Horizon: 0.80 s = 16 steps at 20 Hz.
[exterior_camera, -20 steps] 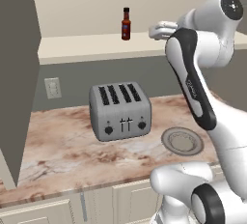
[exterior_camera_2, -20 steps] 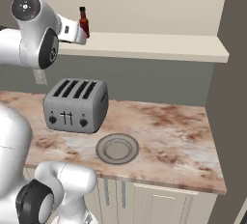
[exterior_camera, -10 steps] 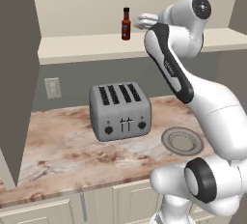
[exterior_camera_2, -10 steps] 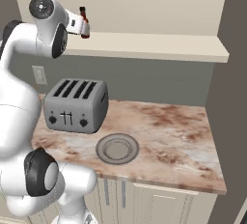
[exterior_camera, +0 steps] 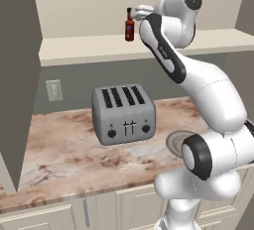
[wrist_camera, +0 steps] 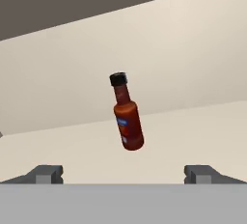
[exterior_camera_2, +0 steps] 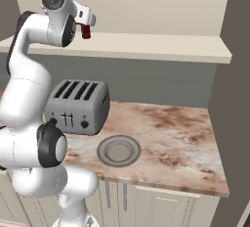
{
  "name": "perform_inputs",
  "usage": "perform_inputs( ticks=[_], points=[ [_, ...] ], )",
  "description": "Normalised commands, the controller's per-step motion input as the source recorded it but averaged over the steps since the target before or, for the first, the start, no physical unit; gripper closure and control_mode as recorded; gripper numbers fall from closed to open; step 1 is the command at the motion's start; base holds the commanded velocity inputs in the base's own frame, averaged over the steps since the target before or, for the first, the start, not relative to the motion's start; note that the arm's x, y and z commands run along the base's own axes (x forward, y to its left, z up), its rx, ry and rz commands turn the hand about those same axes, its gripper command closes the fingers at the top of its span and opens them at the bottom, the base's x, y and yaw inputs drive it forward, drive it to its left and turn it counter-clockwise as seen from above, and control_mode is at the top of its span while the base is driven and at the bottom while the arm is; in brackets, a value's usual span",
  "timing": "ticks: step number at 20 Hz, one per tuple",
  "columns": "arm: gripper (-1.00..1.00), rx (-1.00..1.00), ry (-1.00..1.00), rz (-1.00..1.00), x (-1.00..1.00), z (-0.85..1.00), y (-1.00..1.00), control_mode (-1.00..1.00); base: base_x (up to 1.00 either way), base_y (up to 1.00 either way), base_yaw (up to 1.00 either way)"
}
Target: Move the hot dog bun to the plate on the dining table and place the condiment next to that plate. Then navigate to the fridge and take the sausage and place it on the plate as well.
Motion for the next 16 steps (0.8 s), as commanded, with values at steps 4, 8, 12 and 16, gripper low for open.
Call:
perform_inputs(
  ticks=[4,8,12,16],
  points=[
    [-1.00,0.00,0.00,0.01,0.27,-0.01,0.21,-1.00,0.00,0.00,0.00],
    [-1.00,0.00,0.00,0.01,0.44,-0.13,0.10,-1.00,0.00,0.00,0.00],
    [-1.00,0.00,0.00,0.00,0.47,-0.22,0.00,-1.00,0.00,0.00,0.00],
    [-1.00,0.00,0.01,0.00,0.44,-0.15,0.00,-1.00,0.00,0.00,0.00]
  ],
)
